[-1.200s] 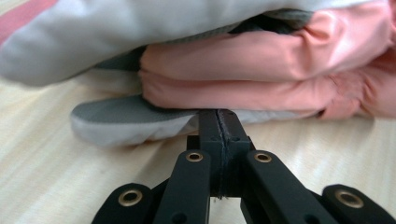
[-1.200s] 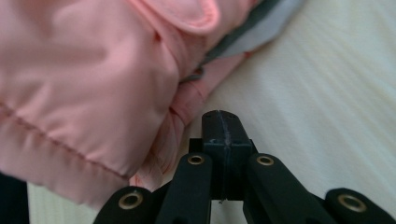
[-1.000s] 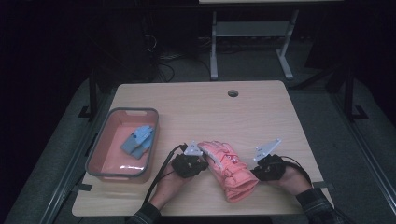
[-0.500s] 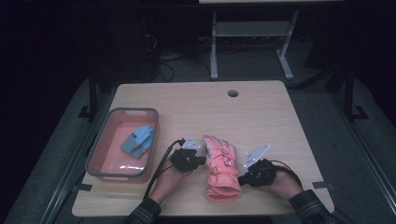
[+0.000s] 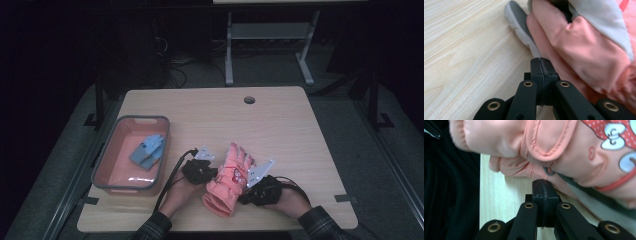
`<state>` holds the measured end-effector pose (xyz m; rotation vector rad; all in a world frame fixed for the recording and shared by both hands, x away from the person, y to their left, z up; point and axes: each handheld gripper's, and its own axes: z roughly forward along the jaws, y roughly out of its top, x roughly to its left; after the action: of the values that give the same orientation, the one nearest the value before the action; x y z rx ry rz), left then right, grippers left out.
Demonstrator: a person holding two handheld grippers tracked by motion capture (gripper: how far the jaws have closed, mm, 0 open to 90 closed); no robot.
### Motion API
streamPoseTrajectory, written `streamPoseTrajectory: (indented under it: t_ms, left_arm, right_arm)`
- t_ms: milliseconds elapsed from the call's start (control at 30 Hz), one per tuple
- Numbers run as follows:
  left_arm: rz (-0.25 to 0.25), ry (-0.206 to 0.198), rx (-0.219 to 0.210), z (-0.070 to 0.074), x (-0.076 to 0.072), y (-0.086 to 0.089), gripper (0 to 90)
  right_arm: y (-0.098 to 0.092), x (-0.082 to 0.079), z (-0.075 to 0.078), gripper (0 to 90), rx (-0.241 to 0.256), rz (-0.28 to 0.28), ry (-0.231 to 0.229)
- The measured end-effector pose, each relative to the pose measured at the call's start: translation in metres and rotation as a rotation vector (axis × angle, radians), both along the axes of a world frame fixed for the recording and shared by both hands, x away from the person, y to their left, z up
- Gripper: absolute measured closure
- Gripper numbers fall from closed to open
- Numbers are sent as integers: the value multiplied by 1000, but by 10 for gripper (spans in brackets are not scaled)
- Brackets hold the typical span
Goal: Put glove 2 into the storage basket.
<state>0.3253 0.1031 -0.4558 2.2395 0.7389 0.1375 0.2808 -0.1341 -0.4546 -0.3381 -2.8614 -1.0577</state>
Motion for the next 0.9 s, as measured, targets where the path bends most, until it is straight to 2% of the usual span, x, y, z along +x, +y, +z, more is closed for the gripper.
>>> streamPoseTrajectory:
  t_ms: [167, 267, 333, 433, 500, 700, 900]
  left_arm:
    - [3, 3, 1, 0, 1, 1, 896]
    - [17, 5, 3, 2, 2, 5, 886]
    - [41, 15, -21, 5, 3, 9, 866]
    - [55, 29, -35, 11, 3, 16, 798]
    - [59, 31, -35, 15, 4, 20, 728]
    - [105, 23, -45, 29, 6, 28, 568]
    - [108, 11, -74, 47, 7, 37, 435]
  right_arm:
    - [6, -2, 0, 899, 0, 2, -12]
    - [-1, 0, 4, 898, 13, -24, -17]
    - [-8, 0, 7, 898, 23, -49, -17]
    - [-20, 1, 15, 898, 40, -99, -20]
    - [-28, 0, 25, 898, 70, -160, -5]
    - [-37, 4, 45, 898, 128, -264, -47]
    - [-32, 9, 50, 898, 144, -302, -73]
